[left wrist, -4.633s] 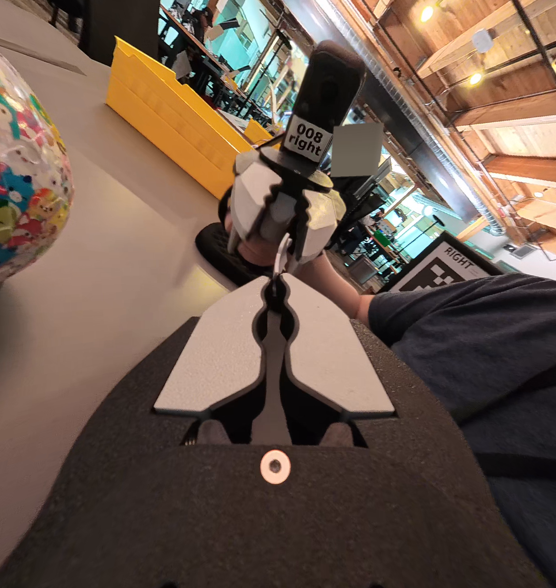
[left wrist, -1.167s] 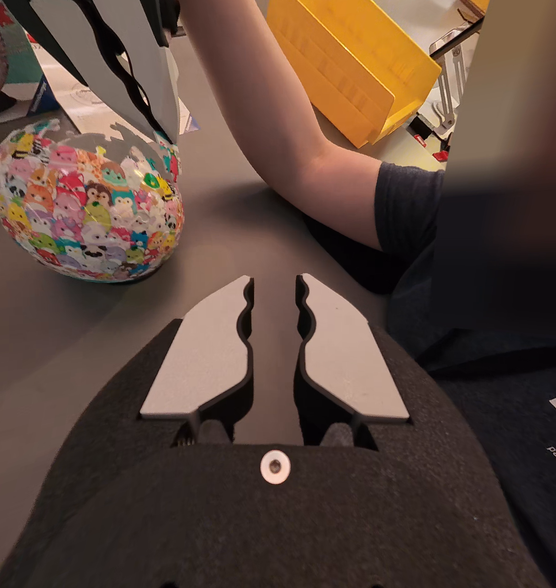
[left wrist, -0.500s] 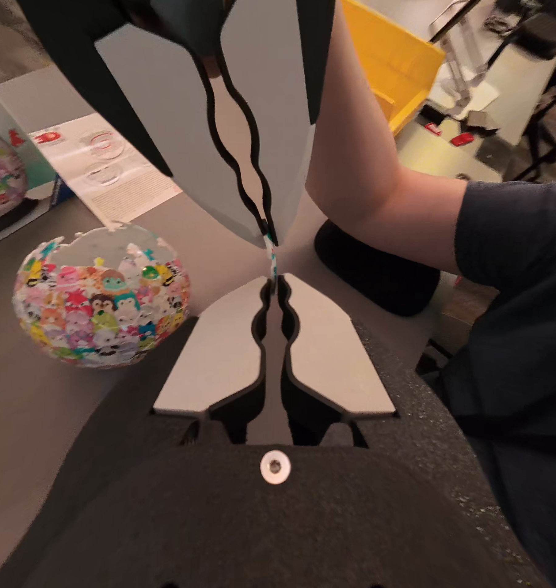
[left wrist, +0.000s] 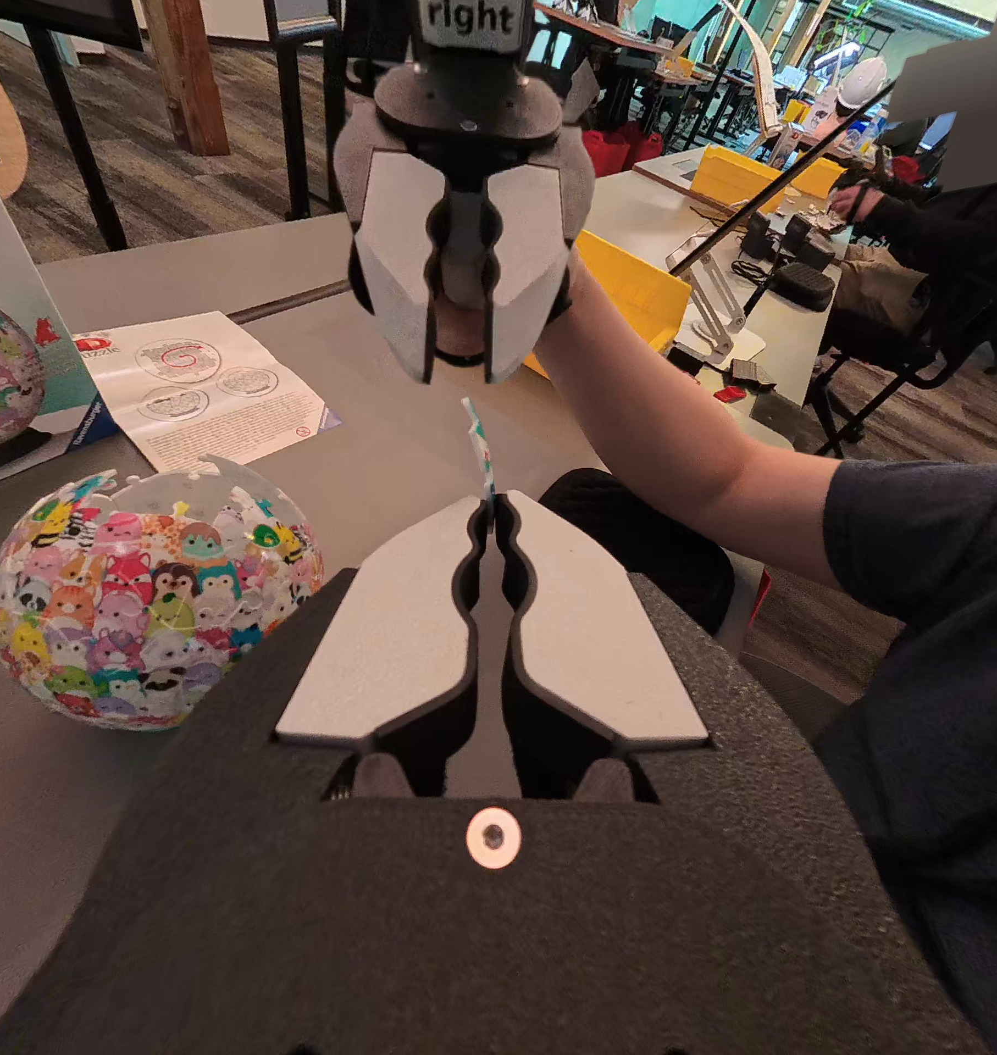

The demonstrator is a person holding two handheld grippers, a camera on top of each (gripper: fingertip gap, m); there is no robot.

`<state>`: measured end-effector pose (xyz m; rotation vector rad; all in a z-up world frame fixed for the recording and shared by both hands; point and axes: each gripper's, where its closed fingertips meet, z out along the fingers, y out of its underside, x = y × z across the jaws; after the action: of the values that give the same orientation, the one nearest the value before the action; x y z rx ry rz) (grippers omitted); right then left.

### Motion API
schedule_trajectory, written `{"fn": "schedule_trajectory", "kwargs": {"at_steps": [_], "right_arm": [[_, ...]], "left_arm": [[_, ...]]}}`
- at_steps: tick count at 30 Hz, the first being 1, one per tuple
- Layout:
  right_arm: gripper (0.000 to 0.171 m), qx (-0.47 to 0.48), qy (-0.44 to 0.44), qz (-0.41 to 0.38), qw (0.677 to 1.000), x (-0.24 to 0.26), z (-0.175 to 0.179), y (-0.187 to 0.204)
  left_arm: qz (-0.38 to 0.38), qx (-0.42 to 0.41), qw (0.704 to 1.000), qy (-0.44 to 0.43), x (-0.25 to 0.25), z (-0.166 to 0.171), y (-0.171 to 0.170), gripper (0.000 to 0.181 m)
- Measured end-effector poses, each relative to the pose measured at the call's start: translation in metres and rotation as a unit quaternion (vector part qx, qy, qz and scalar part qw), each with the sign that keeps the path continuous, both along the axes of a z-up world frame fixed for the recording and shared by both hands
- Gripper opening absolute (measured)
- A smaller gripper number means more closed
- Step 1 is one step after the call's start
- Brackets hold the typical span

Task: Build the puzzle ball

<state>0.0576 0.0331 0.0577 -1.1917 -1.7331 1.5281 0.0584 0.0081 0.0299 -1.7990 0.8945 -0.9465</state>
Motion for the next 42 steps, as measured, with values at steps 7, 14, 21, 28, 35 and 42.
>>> {"fn": "schedule_trajectory", "kwargs": {"at_steps": [7, 14, 21, 28, 35, 42], "right_arm": [[0.003, -0.086, -0.021, 0.057, 0.994, 0.005, -0.007, -0.010], [0.003, -0.070, -0.029, 0.059, 0.995, 0.007, -0.015, -0.004], [0.003, -0.094, -0.031, 0.066, 0.993, 0.011, -0.020, 0.004], [0.003, -0.120, -0.020, 0.084, 0.989, 0.016, -0.022, 0.014], [0.003, -0.116, -0.001, 0.064, 0.991, 0.018, -0.021, 0.021], [0.014, -0.137, -0.018, 0.051, 0.989, 0.020, -0.025, 0.027]], "left_arm": [[0.001, 0.019, 1.000, 0.020, 0.010, -0.004, 0.003, 0.002], [0.010, 0.021, 0.999, 0.022, 0.011, -0.004, 0.011, 0.002], [0.007, 0.016, 1.000, 0.020, 0.015, -0.009, 0.019, 0.002], [0.001, 0.019, 0.999, 0.039, 0.017, -0.013, 0.031, 0.004], [-0.009, -0.008, 0.999, 0.040, 0.022, -0.013, 0.035, 0.002], [-0.005, -0.005, 0.999, 0.047, 0.023, -0.015, 0.036, 0.002]]}}
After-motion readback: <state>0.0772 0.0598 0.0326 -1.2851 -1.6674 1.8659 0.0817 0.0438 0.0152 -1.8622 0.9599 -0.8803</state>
